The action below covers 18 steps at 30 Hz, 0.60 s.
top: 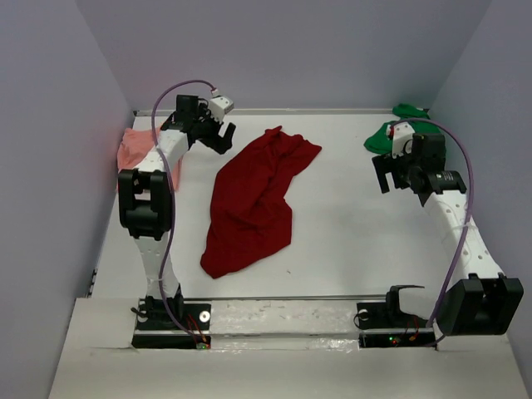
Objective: Fold and stack the t-shirts
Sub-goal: Flatten the tshirt out
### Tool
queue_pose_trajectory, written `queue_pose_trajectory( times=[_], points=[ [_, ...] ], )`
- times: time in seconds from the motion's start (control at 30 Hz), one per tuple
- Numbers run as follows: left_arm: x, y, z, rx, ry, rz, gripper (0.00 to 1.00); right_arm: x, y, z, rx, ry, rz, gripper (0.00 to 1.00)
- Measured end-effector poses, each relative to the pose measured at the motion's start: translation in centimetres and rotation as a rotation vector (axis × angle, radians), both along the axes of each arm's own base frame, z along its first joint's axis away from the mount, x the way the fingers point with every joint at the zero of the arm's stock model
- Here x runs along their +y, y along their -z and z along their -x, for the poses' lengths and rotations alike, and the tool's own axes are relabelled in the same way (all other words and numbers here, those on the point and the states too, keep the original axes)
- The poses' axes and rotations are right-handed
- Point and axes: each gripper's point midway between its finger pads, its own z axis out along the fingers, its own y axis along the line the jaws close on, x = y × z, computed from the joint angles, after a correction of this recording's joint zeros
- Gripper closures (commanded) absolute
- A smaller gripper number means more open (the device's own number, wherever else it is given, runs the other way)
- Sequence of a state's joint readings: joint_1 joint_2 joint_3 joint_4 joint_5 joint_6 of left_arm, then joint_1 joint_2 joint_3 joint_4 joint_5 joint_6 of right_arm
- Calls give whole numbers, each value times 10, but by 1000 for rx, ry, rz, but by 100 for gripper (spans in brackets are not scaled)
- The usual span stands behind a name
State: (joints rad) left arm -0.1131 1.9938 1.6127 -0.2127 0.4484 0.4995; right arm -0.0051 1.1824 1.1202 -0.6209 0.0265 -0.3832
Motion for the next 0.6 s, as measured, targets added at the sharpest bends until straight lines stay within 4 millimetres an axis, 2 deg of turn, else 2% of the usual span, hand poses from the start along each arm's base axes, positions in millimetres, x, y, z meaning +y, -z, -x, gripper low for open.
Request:
queue_pose_trajectory(
  times=[0.13, 0.23, 0.33, 0.4, 0.47, 0.6],
  points=[
    [-31, -29, -27, -51, 96, 58, 1, 3, 17, -5, 53, -7, -23, 5],
    [-59, -30, -40, -61, 178, 72, 1, 2, 21, -6, 63, -5, -31, 5],
    [-86, -11, -38, -21, 251, 66, 1, 1, 21, -6, 63, -3, -36, 5],
    [-107, 11, -29, 32, 307, 61, 3, 0, 21, -5, 63, 1, -38, 5],
    [-124, 30, -21, 75, 353, 61, 10, -3, 21, -5, 62, 8, -39, 5],
    [-152, 62, -2, 149, 425, 60, 11, -6, 21, -4, 65, 16, -42, 5]
  ],
)
